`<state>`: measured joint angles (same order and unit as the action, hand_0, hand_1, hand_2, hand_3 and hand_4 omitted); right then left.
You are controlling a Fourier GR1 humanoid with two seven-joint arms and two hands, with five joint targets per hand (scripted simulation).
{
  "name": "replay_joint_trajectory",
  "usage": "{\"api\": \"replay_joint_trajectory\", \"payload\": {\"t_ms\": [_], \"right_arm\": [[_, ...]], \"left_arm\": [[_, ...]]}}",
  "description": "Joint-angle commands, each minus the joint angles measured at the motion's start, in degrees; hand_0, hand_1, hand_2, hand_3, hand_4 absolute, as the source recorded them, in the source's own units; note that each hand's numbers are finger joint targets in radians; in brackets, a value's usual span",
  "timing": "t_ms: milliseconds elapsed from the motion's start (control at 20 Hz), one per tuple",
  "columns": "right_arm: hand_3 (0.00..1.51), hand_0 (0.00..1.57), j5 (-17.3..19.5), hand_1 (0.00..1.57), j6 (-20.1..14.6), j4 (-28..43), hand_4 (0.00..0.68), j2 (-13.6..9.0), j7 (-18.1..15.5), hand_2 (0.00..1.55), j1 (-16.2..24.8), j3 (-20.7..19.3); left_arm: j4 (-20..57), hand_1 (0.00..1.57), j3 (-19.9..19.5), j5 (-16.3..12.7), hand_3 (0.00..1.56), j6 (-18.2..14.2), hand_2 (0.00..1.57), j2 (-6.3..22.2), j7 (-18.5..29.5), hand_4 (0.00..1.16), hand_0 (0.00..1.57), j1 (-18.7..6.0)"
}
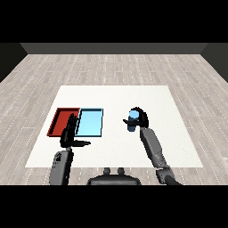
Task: Pick the blue can and put it in the blue box
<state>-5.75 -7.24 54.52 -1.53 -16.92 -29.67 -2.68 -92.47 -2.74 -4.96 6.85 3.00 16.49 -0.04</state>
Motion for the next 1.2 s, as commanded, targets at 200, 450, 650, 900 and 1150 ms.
{"api": "replay_joint_trajectory", "payload": {"t_ms": [200, 450, 650, 900, 1150], "right_arm": [[1.43, 1.43, 2.02, 1.43, -2.05, 8.78, 0.631, 1.48, 4.27, 1.45, -3.76, 4.61], [1.44, 1.49, 1.42, 1.49, -1.95, 14.22, 0.632, 1.50, 4.59, 1.46, 0.27, 7.07], [1.44, 1.49, 1.61, 1.49, -0.22, 22.63, 0.632, 0.45, 6.59, 1.46, 6.64, 8.04], [1.44, 1.49, 0.97, 1.49, 0.06, 17.78, 0.633, 0.96, 4.52, 1.46, 3.59, 7.64], [1.43, 1.44, -0.64, 1.44, -4.68, 18.28, 0.615, 1.52, 3.52, 1.46, 4.39, 13.44]], "left_arm": [[-2.68, 0.00, 2.96, -2.15, 0.00, 0.25, 0.00, -2.70, -5.48, 0.00, 0.00, -1.12], [1.46, 0.00, 4.20, -3.02, 0.00, 1.02, 0.00, -2.96, -6.18, 0.00, 0.00, -2.46], [3.31, 0.00, 6.95, -3.06, 0.00, -0.07, 0.00, -2.98, -4.74, 0.00, 0.00, -2.98], [-0.60, 0.00, 9.59, -8.99, 0.00, -1.12, 0.00, -3.00, -12.96, 0.00, 0.00, -4.89], [10.73, 0.00, 13.26, -6.93, 0.00, -7.24, 0.00, -3.00, -9.00, 0.00, 0.00, -12.37]]}}
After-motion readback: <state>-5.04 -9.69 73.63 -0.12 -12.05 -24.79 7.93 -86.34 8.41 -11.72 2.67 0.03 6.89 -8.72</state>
